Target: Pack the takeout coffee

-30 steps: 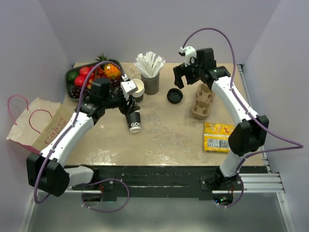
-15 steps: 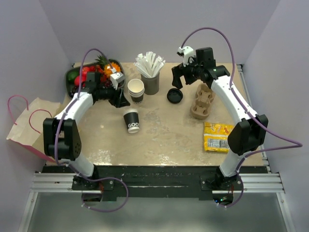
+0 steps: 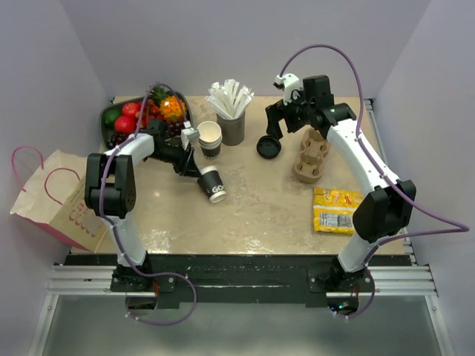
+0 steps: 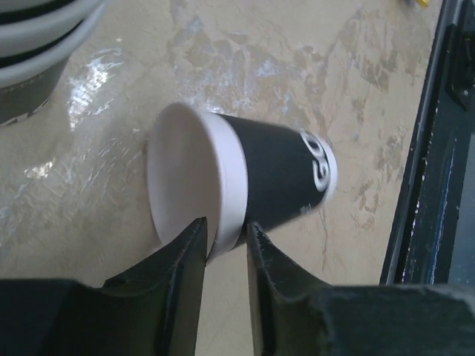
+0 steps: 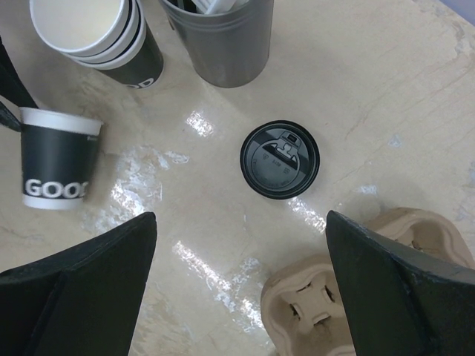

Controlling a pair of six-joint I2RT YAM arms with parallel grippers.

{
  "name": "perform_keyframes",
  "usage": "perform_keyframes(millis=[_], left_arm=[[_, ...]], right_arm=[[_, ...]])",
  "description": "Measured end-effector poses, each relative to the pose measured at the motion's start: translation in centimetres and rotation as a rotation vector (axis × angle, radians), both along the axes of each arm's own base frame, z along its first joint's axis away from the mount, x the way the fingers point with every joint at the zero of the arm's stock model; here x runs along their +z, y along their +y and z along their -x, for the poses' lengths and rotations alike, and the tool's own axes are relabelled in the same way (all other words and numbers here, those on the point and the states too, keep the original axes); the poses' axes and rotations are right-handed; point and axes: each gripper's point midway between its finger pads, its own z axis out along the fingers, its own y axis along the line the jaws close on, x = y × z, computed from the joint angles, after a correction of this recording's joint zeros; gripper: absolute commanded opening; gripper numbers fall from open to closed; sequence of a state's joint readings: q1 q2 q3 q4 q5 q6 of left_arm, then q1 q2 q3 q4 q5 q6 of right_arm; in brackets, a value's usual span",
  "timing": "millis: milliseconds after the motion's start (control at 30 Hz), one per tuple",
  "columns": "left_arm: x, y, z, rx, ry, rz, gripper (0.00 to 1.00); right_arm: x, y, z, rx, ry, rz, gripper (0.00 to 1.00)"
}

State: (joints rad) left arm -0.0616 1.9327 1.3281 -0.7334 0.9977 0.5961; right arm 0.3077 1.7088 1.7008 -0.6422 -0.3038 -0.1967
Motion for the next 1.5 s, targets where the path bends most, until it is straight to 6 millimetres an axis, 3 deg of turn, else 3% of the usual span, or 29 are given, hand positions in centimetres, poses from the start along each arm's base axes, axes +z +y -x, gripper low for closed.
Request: perform_keyframes(millis=[67,167,400,500,667,800,900,1167,1300,1500], left_arm=[[0.1,-0.2,0.2,-0.018,0.008,0.018,0.12],[0.5,-0.4,0.5,-0.037,0.005,0.035,0.0],[1.7,-0.3,1.9,-0.078,0.013,0.043,0.0],[4.0,0.1,2.5,-0.088,-0.056,0.011,0.0],[9.6,1.3,3.8,-0.159,-0.32,-0.147,0.0],[12.2,1.3,4.5,-0.274,-0.502,-0.311,0.0],[11.6,1.2,5.2,-0.359,-0.548,-0.426,0.0],[7.9,-0.6,7.7,-0.573,-0.631,-0.684,0.0],[6.9,-1.4,7.6,-0.61,-0.687,-0.766,0.0],[5.6,-0.6,7.0,-0.601,-0.703,-0.883,0.0]], right_arm=[[-0.2,-0.1,0.1,0.0,0.002,0.005,0.99],[-0.3,-0.2,0.1,0.0,0.003,0.01,0.99],[-0.3,-0.2,0.2,0.001,0.005,0.014,0.99],[-0.4,-0.2,0.2,0.002,0.006,0.015,0.99],[-0.4,-0.4,0.1,-0.006,0.002,0.024,0.99],[-0.5,-0.5,0.0,-0.011,0.002,0.028,0.99],[-0.8,-0.5,0.1,-0.01,0.008,0.029,0.99],[-1.5,-0.4,0.3,-0.007,0.022,0.035,0.99],[-2.5,-0.4,0.6,-0.004,0.039,0.04,0.99],[-3.7,-0.5,1.1,-0.005,0.066,0.049,0.99]])
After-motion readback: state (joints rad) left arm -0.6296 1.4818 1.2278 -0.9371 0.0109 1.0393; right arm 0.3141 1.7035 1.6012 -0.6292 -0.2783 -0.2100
